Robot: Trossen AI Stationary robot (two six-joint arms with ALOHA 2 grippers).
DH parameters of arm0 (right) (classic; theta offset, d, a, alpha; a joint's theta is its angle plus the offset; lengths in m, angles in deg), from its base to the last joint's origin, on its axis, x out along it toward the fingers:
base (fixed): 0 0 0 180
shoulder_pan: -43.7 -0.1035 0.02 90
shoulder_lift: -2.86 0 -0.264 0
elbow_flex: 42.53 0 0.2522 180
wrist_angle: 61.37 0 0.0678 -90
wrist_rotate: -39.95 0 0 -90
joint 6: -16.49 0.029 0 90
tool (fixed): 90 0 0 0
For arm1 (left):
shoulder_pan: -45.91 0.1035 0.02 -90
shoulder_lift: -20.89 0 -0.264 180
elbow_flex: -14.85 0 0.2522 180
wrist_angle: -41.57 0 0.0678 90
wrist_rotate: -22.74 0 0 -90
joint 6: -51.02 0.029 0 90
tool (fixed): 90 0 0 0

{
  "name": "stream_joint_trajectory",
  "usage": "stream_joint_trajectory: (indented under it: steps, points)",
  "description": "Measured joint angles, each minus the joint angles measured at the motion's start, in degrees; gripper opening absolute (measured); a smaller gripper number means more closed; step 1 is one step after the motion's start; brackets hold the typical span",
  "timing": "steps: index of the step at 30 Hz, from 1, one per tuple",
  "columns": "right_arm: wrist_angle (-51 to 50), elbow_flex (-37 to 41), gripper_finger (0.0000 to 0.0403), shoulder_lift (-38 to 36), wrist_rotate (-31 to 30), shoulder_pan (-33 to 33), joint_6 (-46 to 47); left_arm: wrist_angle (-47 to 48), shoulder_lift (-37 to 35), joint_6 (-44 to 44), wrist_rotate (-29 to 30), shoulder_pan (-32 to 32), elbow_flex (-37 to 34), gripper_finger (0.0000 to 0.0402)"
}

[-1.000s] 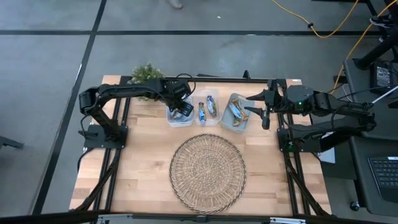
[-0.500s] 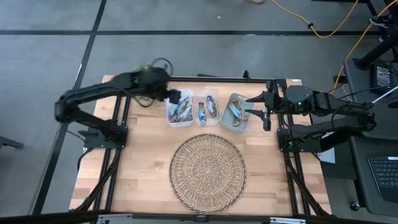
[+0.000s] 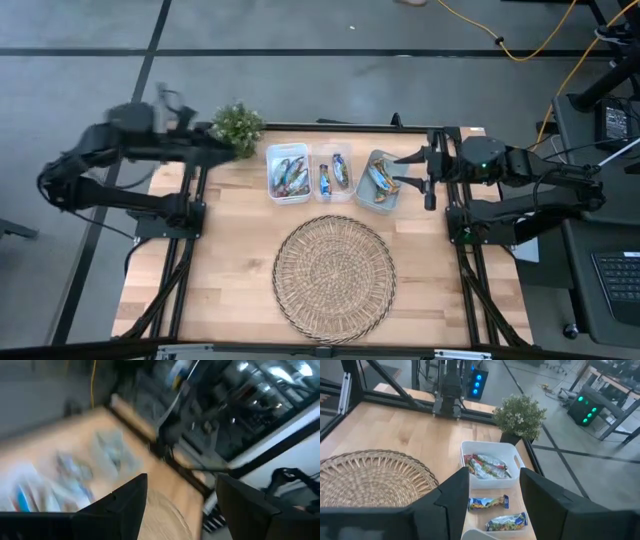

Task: Pick and place Granola Bars by type
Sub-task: Return to Home Position

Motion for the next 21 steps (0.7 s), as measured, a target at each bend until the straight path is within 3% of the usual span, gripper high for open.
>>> stream_joint_trajectory:
  steps: [2,6,10,13,17,21]
  points:
    - [0.9,0.0,0.0178,0.0,0.0,0.0,0.1,-2.3,-3.4,7.1,1.9,-1.2,0.0,0.0223]
    - [2.2,0.0,0.0177,0.0,-0.1,0.0,0.4,-6.5,-11.9,18.3,-0.2,-1.9,0.0,0.0223]
    - [3.8,0.0,0.0177,0.0,-0.1,0.0,0.4,-7.5,-21.4,21.6,0.1,-1.7,-3.7,0.0223]
    - [4.7,0.0,0.0177,0.0,-0.1,0.0,0.4,-9.1,-28.1,21.0,-2.2,-1.8,-10.9,0.0223]
    - [4.9,0.0,0.0177,0.0,-0.2,0.0,0.5,-20.5,-39.4,25.6,-6.5,-2.0,-22.1,0.0223]
    - [5.1,0.0,0.0178,0.3,-0.6,0.0,0.5,-30.0,-46.6,28.9,-4.3,-1.7,-35.6,0.0224]
